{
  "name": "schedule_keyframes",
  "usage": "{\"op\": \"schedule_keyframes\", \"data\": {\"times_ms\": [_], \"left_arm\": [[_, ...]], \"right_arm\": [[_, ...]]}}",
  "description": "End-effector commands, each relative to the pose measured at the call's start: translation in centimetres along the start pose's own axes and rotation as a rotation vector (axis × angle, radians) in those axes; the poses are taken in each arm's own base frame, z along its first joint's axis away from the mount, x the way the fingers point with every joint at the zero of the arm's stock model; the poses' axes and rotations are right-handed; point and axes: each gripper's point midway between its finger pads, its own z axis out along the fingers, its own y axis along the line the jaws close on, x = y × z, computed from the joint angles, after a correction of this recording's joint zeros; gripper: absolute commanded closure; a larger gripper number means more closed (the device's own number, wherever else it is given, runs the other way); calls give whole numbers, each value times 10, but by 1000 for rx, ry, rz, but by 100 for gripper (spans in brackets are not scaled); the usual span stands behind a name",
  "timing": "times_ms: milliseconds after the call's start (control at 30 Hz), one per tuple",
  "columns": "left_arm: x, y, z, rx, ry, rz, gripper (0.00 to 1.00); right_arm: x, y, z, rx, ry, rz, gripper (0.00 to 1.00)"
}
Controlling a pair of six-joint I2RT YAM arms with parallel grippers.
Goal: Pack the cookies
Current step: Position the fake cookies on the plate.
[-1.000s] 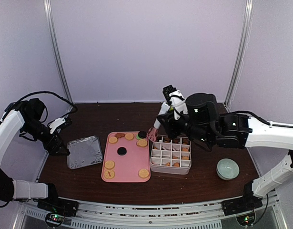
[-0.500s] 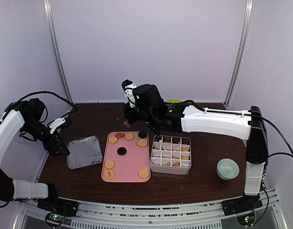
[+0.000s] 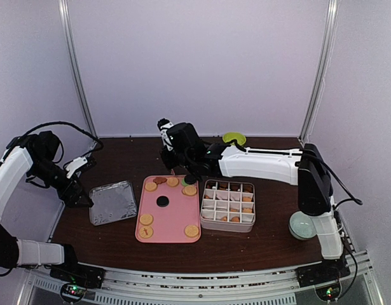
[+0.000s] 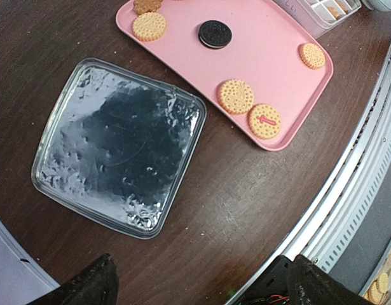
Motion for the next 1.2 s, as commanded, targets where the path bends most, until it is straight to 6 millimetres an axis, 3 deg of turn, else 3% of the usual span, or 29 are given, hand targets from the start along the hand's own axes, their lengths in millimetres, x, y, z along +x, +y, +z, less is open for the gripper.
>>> {"op": "schedule_keyframes", "data": {"times_ms": [0, 200, 400, 600, 867, 1167], "left_arm": [[0, 2, 1, -11, -13, 19, 5], [0, 2, 1, -9, -13, 18, 5], [-1, -1, 0, -4, -22, 17, 5], [0, -3, -2, -6, -27, 20, 5], [-1, -5, -2, -4, -32, 22, 5], [0, -5, -3, -9, -30, 24, 5]], "right_arm": [[-4, 10, 3, -47, -9, 16, 78], [21, 29, -7, -84, 44, -41, 80], [36, 47, -38, -114, 56, -98, 82], [54, 45, -67, -111, 72, -109, 84], [48, 34, -108, -118, 44, -74, 84], [27, 33, -114, -109, 13, -36, 83]]}}
